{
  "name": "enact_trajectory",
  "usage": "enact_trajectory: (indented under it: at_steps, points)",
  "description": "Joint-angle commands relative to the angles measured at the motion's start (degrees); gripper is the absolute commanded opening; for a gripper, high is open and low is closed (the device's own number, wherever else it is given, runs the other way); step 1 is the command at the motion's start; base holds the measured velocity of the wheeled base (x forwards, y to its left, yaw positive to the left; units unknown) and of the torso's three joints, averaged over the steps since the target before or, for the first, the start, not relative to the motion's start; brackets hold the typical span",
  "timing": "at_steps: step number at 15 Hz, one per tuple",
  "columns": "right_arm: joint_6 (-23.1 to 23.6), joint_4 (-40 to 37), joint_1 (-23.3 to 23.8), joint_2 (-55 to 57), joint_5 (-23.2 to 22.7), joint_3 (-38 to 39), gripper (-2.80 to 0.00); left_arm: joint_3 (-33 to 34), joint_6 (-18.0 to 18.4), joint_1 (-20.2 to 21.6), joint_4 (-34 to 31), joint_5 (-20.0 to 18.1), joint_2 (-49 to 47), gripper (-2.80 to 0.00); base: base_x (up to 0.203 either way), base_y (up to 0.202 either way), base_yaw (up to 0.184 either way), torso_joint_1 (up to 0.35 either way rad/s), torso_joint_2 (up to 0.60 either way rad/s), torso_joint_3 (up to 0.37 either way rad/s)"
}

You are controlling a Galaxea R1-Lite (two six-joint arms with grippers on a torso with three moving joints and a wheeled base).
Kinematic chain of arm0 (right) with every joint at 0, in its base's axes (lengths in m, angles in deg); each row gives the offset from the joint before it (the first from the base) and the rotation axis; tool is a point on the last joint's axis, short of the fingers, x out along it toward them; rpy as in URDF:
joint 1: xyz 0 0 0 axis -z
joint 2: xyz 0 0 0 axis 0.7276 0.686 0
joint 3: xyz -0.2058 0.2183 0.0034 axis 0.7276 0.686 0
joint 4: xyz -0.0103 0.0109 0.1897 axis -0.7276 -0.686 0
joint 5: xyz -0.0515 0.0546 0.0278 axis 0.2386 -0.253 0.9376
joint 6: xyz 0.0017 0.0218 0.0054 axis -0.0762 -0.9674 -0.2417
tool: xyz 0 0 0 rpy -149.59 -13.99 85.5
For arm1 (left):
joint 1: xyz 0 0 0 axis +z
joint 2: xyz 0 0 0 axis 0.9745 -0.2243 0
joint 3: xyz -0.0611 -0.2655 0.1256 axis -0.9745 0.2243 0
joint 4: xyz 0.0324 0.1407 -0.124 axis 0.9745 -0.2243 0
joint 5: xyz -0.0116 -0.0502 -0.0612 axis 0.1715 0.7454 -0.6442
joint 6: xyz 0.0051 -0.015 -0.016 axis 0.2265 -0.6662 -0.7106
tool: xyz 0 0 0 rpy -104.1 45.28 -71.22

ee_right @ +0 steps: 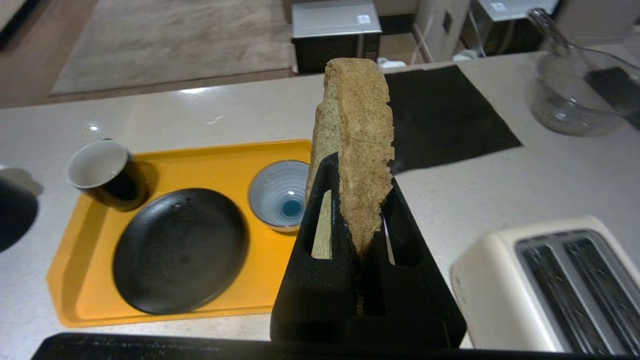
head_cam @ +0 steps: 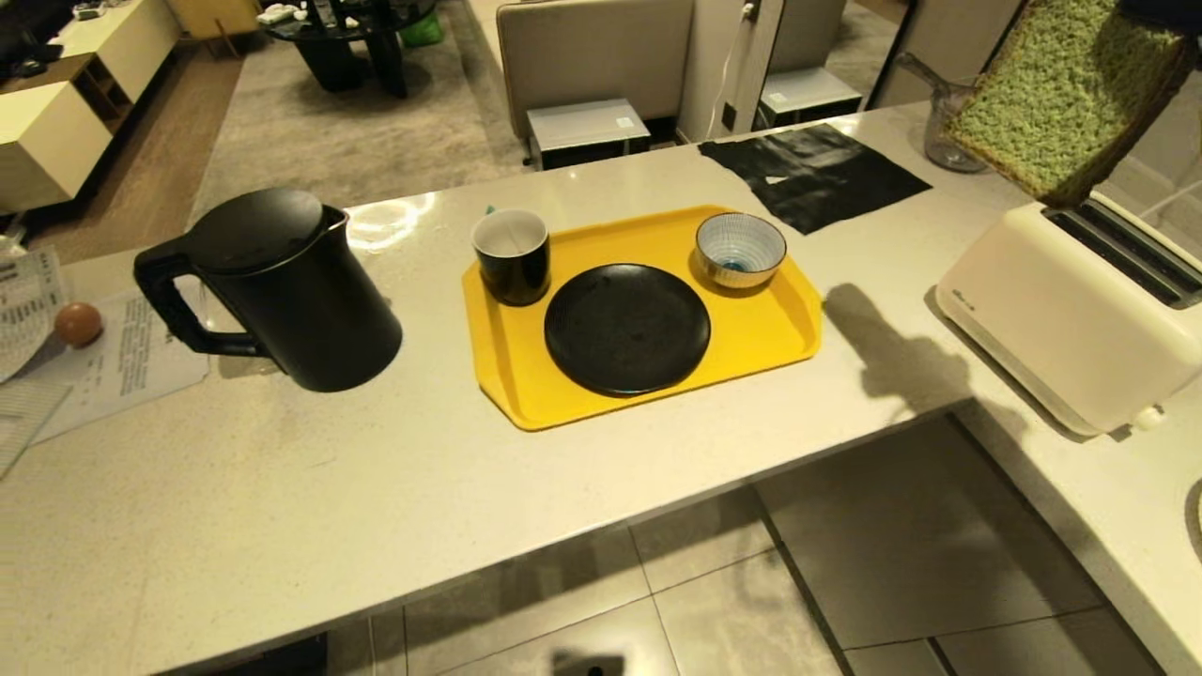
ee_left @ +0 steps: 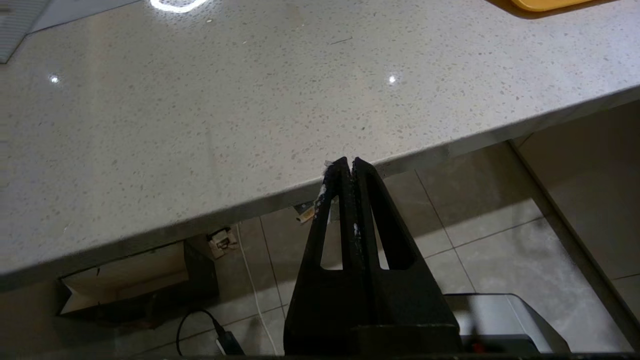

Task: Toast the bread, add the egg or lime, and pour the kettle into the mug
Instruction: Put the baked bread on a plate

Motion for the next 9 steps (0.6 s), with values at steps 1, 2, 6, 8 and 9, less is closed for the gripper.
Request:
enact_trajectory:
  at_steps: [1,2,6,8,9]
  points:
    - [0.0,0.1,-0.1,-0.3,-0.2,0.5,-2.80,0.0,0.0,0.0,0.0,0.0,0.0,-2.80,0.000,0.000,0.000,0.000,0.00,0.000]
    - [0.1,0.2,-0.1,-0.3,-0.3,0.5,-2.80,0.0,0.0,0.0,0.0,0.0,0.0,-2.80,0.000,0.000,0.000,0.000,0.00,0.000]
    - [0.1,0.0,-0.2,-0.8,-3.5,1.3,-2.80,0.0,0.0,0.0,0.0,0.0,0.0,-2.80,0.000,0.000,0.000,0.000,0.00,0.000]
    - [0.1,0.0,-1.8,-0.7,-3.6,2.0,-2.80,0.0,0.0,0.0,0.0,0.0,0.0,-2.80,0.000,0.000,0.000,0.000,0.00,0.000]
    - [0.1,-0.1,-2.8,-0.8,-3.5,2.6,-2.80,0.0,0.0,0.0,0.0,0.0,0.0,-2.80,0.000,0.000,0.000,0.000,0.00,0.000]
